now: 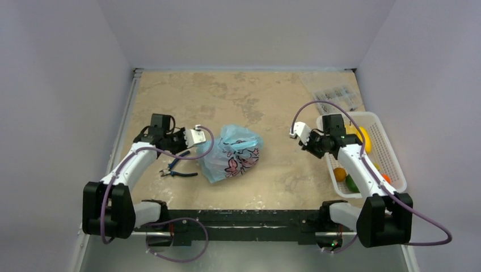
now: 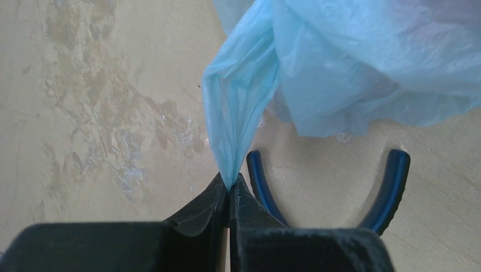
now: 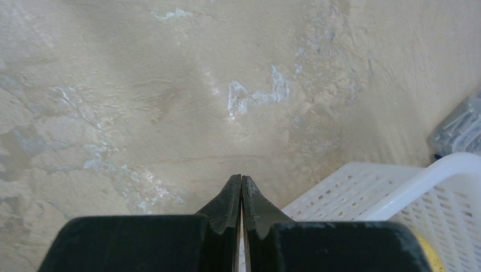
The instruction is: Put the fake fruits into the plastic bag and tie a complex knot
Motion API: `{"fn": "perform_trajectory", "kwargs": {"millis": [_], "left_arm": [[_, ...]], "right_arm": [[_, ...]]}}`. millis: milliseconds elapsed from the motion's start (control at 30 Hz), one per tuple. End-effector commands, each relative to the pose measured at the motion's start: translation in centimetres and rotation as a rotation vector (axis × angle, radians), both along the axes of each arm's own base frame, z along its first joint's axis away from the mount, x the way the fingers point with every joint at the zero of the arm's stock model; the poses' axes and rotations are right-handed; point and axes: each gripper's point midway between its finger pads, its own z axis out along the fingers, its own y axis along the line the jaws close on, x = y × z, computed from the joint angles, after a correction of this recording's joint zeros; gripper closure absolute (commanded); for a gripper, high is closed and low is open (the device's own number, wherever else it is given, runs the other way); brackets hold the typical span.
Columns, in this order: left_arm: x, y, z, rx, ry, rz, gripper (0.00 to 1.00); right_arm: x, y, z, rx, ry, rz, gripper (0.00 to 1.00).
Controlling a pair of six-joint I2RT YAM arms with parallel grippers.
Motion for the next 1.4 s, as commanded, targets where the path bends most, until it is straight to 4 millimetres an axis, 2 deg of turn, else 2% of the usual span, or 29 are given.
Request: {"fn": "perform_trajectory", "kwargs": {"millis": [0, 67, 100, 167, 200, 233, 367, 433, 567, 667, 767, 900, 1000, 1267, 1367], "left_arm": [[-1.0, 0.5, -0.3, 0.067, -0.016, -0.068, 1.00], [-1.4, -0.6, 1.0, 0.037, -0.060, -0.112, 1.00], [-1.6, -1.1, 1.4, 0.026, -0.057, -0.120, 1.00], [-1.8, -1.9, 2.4, -0.019, -0.030, -0.114, 1.00], [-1.8, -2.2, 2.9, -0.040, -0.018, -0.101, 1.00], [-1.8, -2.4, 3.3, -0.058, -0.007, -0.092, 1.00], [-2.3, -3.5, 4.6, -0.136, 0.028, -0.080, 1.00], [-2.6, -4.0, 5.3, -0.166, 0.028, -0.084, 1.00], [-2.9, -5.0, 6.3, -0.199, 0.024, -0.102, 1.00], [-3.3, -5.6, 6.5, -0.202, 0.032, -0.118, 1.00], [-3.4, -6.1, 6.8, -0.206, 0.038, -0.125, 1.00], [-3.7, -6.6, 7.1, -0.211, 0.044, -0.137, 1.00], [-3.8, -6.8, 7.3, -0.213, 0.042, -0.142, 0.94], [-4.5, -7.8, 7.0, -0.223, 0.061, -0.183, 0.59], [-4.6, -8.5, 6.5, -0.215, 0.074, -0.198, 0.54]], "right_arm": [[0.0, -1.2, 0.1, -0.062, -0.003, 0.010, 1.00], [-0.4, 0.6, 1.5, 0.021, 0.007, 0.073, 1.00], [-0.8, 1.5, 2.5, 0.064, 0.011, 0.117, 0.92], [-1.5, 3.2, 4.7, 0.145, 0.011, 0.180, 0.52], [-1.8, 4.0, 5.6, 0.186, 0.009, 0.206, 0.36], [-2.0, 4.8, 6.8, 0.226, -0.005, 0.235, 0.27], [-2.8, 8.5, 9.5, 0.282, -0.050, 0.365, 0.14], [-3.4, 10.5, 10.5, 0.302, -0.089, 0.439, 0.11], [-3.5, 14.8, 11.8, 0.321, -0.196, 0.550, 0.10], [-4.1, 17.3, 11.2, 0.304, -0.183, 0.617, 0.11], [-4.1, 18.5, 10.6, 0.289, -0.186, 0.652, 0.16], [-4.0, 18.5, 8.0, 0.206, -0.208, 0.683, 0.20], [-3.2, 17.6, 6.3, 0.144, -0.220, 0.652, 0.25], [-3.1, 16.2, 5.3, 0.099, -0.229, 0.586, 0.42], [-2.4, 16.0, 5.1, 0.087, -0.232, 0.547, 0.51]]}}
